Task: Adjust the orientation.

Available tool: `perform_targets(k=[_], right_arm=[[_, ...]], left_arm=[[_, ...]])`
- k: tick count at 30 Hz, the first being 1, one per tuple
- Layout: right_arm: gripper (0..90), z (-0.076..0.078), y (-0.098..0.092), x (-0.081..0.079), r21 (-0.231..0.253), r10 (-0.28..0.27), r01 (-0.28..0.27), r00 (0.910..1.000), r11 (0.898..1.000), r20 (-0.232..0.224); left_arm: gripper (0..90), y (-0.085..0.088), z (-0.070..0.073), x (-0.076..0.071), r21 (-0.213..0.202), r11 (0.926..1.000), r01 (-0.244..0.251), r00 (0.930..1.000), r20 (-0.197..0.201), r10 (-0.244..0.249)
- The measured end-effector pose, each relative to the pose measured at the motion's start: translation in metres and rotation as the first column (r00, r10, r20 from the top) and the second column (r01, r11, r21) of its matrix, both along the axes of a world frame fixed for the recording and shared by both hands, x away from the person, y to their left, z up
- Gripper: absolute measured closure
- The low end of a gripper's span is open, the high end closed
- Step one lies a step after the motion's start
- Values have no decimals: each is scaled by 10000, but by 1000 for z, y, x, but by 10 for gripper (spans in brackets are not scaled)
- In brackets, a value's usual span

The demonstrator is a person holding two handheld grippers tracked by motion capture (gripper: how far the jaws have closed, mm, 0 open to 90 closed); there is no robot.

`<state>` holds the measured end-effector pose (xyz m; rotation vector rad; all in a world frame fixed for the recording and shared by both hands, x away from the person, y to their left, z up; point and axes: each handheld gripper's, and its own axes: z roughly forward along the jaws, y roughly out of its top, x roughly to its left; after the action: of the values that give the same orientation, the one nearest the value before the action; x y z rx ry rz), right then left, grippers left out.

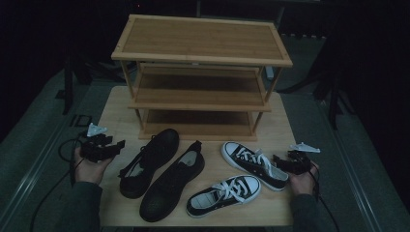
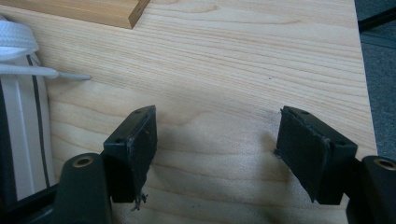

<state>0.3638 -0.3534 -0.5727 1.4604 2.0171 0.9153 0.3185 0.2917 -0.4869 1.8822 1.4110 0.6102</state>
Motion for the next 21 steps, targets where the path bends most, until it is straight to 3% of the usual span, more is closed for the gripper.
perform_targets(k=[2,7,15,21], right_arm=[[287,0,0,0,2,-1,1,10000,10000,-1],[286,0,0,0,13,-6,6,10000,10000,-1],[287,0,0,0,10,-5,5,10000,10000,-1],[287,0,0,0,4,-1,1,10000,10000,1]], left_arm=[[459,-4,6,-2,155,9997,212,9997,-132,-210],[458,-16,20,-8,456,9957,809,9967,-33,-809],[467,-28,32,-12,709,9899,1231,9924,-115,-1226],[476,-36,35,-17,577,9854,1601,9868,-349,-1583]])
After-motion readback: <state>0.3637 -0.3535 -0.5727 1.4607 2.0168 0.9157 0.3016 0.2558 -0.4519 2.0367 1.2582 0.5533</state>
